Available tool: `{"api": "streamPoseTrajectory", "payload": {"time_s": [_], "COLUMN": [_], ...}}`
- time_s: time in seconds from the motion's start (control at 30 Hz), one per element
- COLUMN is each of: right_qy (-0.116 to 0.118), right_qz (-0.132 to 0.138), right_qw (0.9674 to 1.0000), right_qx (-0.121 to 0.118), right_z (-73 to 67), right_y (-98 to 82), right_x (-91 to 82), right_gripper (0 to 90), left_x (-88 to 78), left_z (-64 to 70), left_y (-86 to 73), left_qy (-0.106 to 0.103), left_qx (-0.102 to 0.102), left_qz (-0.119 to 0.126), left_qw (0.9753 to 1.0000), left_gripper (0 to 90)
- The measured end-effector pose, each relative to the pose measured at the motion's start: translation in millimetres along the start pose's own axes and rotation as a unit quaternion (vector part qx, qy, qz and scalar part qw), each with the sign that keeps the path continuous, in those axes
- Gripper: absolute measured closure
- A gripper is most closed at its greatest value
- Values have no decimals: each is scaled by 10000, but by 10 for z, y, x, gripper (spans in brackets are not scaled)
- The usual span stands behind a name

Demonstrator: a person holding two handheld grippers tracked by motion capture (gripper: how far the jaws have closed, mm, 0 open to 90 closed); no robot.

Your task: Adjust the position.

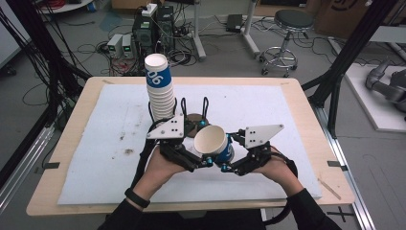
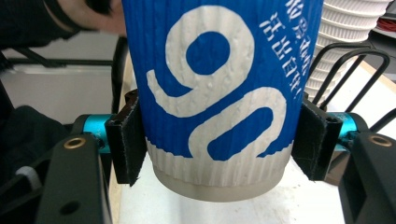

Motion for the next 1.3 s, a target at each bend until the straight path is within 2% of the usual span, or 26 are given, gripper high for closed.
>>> {"api": "streamPoseTrajectory", "payload": {"time_s": [0.07, 0.1, 0.13, 0.2, 0.33, 0.57, 0.73, 0.87, 1.03, 1.2, 1.3], "right_qy": [-26, -55, -60, -58, -26, 35, 36, -15, -11, -40, -41], "right_qz": [41, 115, 211, 324, 459, 502, 513, 450, 396, 415, 433], "right_qw": [10000, 9999, 9997, 9991, 9984, 9978, 9977, 9983, 9984, 9980, 9978], "right_qx": [22, 13, 112, 269, 332, 421, 440, 381, 402, 480, 508], "right_z": [6, 18, 24, 40, 40, 22, 21, 17, 18, 20, 20], "right_y": [-8, -11, -11, -9, 4, -10, -31, -38, -52, -48, -46], "right_x": [5, 7, 2, -13, -27, 28, 44, 47, 52, 57, 63], "right_gripper": [305, 305, 305, 305, 305, 305, 305, 298, 260, 218, 213], "left_x": [-4, -7, -3, 0, 11, 15, 26, 18, 12, -17, -32], "left_z": [-30, -43, -47, -53, -52, -60, -63, -58, -42, -55, -70], "left_y": [-23, -31, -39, -45, -21, -9, -11, 0, 10, 29, 36], "left_qy": [-90, -101, -100, -49, -22, -156, -121, -82, 102, 179, 185], "left_qx": [-186, -217, -244, -194, -175, -249, -171, -61, 244, 320, 267], "left_qz": [165, 187, 210, 232, 411, 523, 431, 222, -123, -268, -313], "left_qw": [9996, 9995, 9994, 9995, 9990, 9982, 9989, 9997, 9996, 9990, 9990], "left_gripper": [137, 137, 138, 138, 143, 209, 235, 240, 245, 247, 247]}}
Point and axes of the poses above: each handheld gripper's, and its own axes: x roughly forward along the jaws, y roughly out of its top, z roughly to its right, the point moved 5 cm from there along x, roughly forward along the jaws, and after that the axes turned 7 degrees about -x, right-handed, at the moved point
